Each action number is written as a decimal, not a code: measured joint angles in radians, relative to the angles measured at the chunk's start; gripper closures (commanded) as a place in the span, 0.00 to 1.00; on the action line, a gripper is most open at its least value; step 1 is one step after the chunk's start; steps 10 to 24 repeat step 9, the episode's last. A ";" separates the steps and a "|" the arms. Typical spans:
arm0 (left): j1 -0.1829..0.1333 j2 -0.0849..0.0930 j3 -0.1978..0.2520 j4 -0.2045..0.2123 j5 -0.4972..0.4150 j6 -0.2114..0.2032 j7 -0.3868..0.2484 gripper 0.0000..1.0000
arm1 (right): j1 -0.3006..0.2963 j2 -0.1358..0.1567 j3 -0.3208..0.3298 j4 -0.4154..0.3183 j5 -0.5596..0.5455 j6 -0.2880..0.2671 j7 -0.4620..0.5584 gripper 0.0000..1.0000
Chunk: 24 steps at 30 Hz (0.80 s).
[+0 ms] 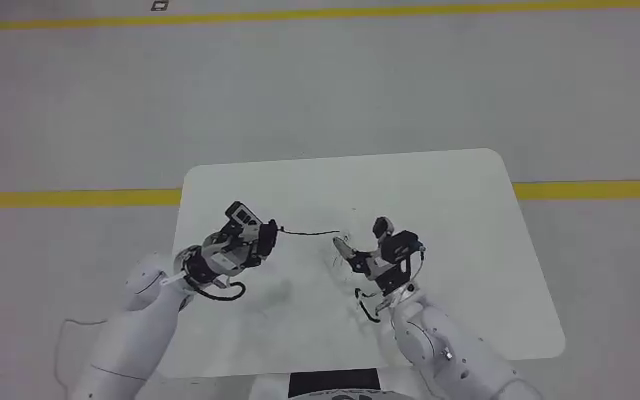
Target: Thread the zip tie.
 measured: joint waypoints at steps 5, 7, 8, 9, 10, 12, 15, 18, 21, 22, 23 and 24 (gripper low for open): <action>-0.009 0.000 0.003 -0.009 -0.008 0.003 -0.006 1.00 | -0.014 -0.001 0.021 0.004 -0.011 0.009 0.000 0.00; -0.009 0.000 0.003 -0.009 -0.007 0.003 -0.007 1.00 | -0.014 -0.001 0.021 0.004 -0.011 0.009 0.001 0.00; -0.009 0.000 0.003 -0.009 -0.007 0.003 -0.007 1.00 | -0.014 -0.001 0.021 0.004 -0.011 0.009 0.001 0.00; -0.009 0.000 0.003 -0.009 -0.007 0.003 -0.006 1.00 | -0.014 -0.001 0.021 0.004 -0.011 0.009 0.000 0.00; -0.009 0.000 0.003 -0.009 -0.007 0.003 -0.006 1.00 | -0.014 -0.001 0.021 0.004 -0.011 0.009 0.000 0.00; -0.009 0.000 0.003 -0.009 -0.007 0.003 -0.006 1.00 | -0.014 -0.001 0.021 0.004 -0.011 0.009 0.000 0.00; -0.009 0.000 0.003 -0.009 -0.007 0.003 -0.006 1.00 | -0.014 -0.001 0.021 0.004 -0.011 0.009 0.000 0.00; -0.009 0.000 0.003 -0.009 -0.007 0.003 -0.006 1.00 | -0.014 -0.001 0.021 0.004 -0.011 0.009 0.000 0.00; -0.009 0.000 0.003 -0.009 -0.007 0.003 -0.006 1.00 | -0.014 -0.001 0.021 0.004 -0.011 0.009 0.000 0.00; -0.009 0.000 0.003 -0.009 -0.007 0.003 -0.006 1.00 | -0.014 -0.001 0.021 0.004 -0.011 0.009 0.000 0.00; -0.009 0.000 0.003 -0.009 -0.007 0.003 -0.006 1.00 | -0.014 -0.001 0.021 0.004 -0.011 0.009 0.000 0.00; -0.009 0.000 0.003 -0.009 -0.007 0.003 -0.006 1.00 | -0.014 -0.001 0.021 0.004 -0.011 0.009 0.000 0.00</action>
